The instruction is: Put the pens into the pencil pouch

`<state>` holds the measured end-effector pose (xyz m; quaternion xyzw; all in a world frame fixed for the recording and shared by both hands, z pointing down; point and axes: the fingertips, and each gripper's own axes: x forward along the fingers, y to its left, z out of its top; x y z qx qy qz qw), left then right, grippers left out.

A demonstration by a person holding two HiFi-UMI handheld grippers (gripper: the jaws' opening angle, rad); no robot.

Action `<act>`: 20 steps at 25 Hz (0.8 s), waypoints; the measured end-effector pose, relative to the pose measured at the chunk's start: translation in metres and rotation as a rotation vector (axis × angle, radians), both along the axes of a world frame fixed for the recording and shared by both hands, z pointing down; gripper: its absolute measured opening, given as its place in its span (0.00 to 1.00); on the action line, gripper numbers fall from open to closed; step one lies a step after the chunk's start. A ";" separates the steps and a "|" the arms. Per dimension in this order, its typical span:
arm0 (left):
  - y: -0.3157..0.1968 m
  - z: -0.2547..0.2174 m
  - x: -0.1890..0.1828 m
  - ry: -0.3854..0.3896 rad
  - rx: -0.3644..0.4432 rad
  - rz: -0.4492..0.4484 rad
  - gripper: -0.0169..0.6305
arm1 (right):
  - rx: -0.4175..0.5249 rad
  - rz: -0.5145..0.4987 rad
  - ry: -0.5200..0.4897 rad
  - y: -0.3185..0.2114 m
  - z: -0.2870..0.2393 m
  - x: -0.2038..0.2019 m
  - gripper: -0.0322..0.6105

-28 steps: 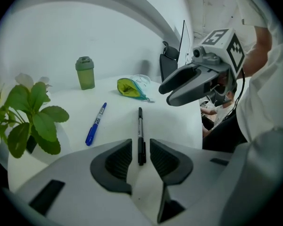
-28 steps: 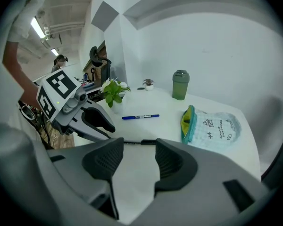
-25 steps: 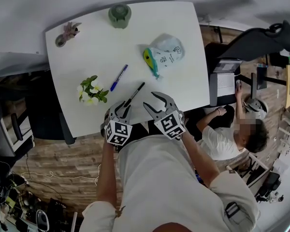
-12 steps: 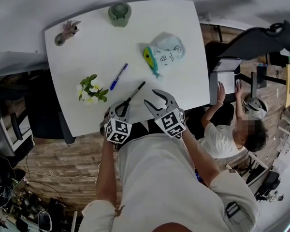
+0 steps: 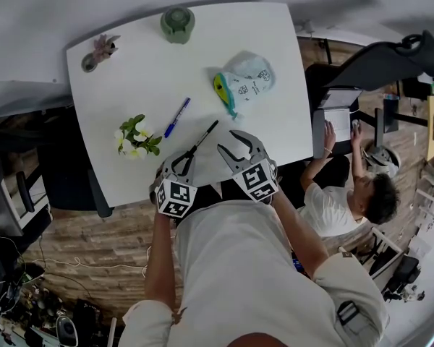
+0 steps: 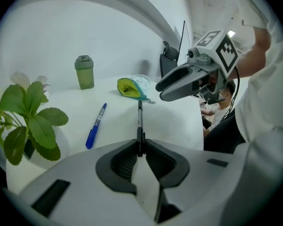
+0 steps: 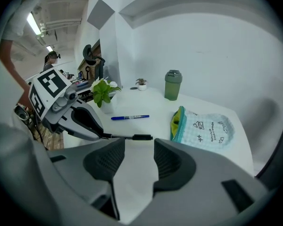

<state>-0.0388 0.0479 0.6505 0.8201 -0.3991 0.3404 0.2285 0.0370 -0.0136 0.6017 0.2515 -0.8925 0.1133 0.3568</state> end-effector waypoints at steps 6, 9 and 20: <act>-0.016 -0.011 -0.002 -0.002 0.021 -0.013 0.10 | 0.034 0.038 0.015 -0.028 -0.002 0.006 0.35; -0.024 -0.015 -0.003 0.001 0.023 -0.018 0.10 | 0.055 0.048 0.026 -0.043 -0.003 0.008 0.34; -0.046 -0.022 -0.002 -0.004 0.015 -0.035 0.10 | 0.078 0.103 0.096 -0.094 0.005 0.011 0.29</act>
